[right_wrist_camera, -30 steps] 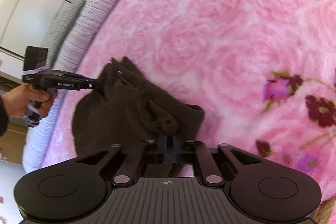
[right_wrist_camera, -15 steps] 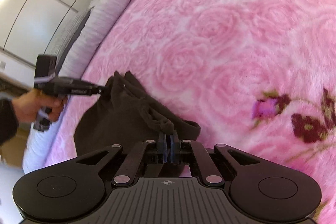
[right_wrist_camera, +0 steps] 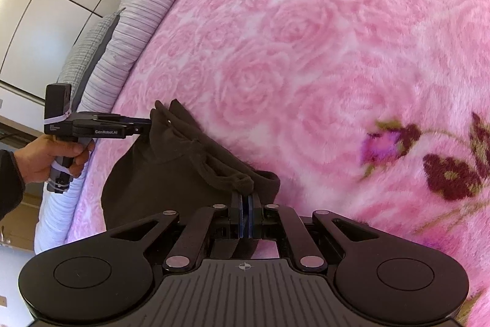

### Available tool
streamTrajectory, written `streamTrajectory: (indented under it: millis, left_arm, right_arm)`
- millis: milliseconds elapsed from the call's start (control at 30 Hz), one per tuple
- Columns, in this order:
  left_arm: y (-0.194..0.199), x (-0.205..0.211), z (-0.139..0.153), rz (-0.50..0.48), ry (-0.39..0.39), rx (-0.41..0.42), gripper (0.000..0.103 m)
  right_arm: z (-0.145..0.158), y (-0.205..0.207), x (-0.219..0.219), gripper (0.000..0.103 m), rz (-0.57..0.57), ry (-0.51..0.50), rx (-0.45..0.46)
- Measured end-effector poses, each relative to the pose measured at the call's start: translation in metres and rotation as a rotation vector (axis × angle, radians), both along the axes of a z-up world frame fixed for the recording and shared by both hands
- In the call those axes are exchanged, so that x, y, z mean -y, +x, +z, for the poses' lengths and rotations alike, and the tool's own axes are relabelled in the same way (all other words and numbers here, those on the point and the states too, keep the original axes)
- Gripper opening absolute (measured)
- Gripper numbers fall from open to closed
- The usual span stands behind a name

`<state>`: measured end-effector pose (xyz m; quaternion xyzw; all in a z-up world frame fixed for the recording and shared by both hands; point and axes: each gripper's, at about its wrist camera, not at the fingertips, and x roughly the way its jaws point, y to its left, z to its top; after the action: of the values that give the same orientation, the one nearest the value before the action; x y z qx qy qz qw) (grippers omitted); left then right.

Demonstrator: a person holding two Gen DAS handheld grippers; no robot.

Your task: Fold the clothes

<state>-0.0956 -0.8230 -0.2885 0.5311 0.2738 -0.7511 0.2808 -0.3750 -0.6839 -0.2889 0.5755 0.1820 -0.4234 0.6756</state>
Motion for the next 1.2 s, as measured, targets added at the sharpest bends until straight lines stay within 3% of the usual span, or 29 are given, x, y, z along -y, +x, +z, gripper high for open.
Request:
streamTrajectory:
  millis: [133,233,267,300,400,433,467,600,700,800,933,1200]
  left_arm:
    - [0.003,-0.002,0.004,0.003,-0.019,0.008,0.037]
    - [0.01,0.0,0.003,0.044,-0.031,0.014,0.053]
    - [0.012,0.001,0.0,0.056,-0.02,0.01,0.053]
    - [0.014,0.003,-0.002,0.063,-0.009,0.003,0.053]
    - [0.011,0.004,-0.002,0.046,-0.009,-0.013,0.031]
    - [0.008,0.003,0.001,0.033,-0.029,-0.005,0.009]
    - [0.007,0.001,0.005,0.021,-0.044,-0.003,0.007]
    - [0.008,-0.006,0.024,-0.003,-0.109,-0.032,0.005]
    - [0.014,-0.003,0.021,0.03,-0.108,-0.055,0.005]
    - [0.017,-0.002,0.025,0.046,-0.118,-0.07,0.005]
    - [0.025,0.001,0.035,0.09,-0.142,-0.119,0.005]
    - [0.003,0.009,-0.002,0.046,-0.082,-0.038,0.009]
  right_arm:
    - [0.001,0.001,0.002,0.002,0.002,0.002,-0.001]
    - [0.002,0.002,0.003,0.002,0.001,0.002,0.0]
    - [0.002,0.002,0.003,0.002,0.001,0.004,-0.001]
    - [0.001,0.003,0.003,0.002,0.0,0.006,-0.002]
    - [-0.001,0.004,0.004,0.002,-0.002,0.012,-0.01]
    - [-0.001,0.004,0.004,0.002,-0.001,0.012,-0.013]
    - [0.0,0.004,0.004,0.002,0.0,0.012,-0.016]
    - [0.012,0.003,0.001,0.002,0.011,-0.029,-0.032]
    - [0.019,0.002,-0.002,0.001,0.012,-0.059,-0.039]
    - [0.009,-0.002,-0.002,0.001,-0.031,-0.017,-0.019]
    - [0.025,-0.003,-0.002,0.001,-0.022,-0.081,-0.025]
    - [-0.008,-0.003,0.005,0.001,-0.029,0.007,-0.052]
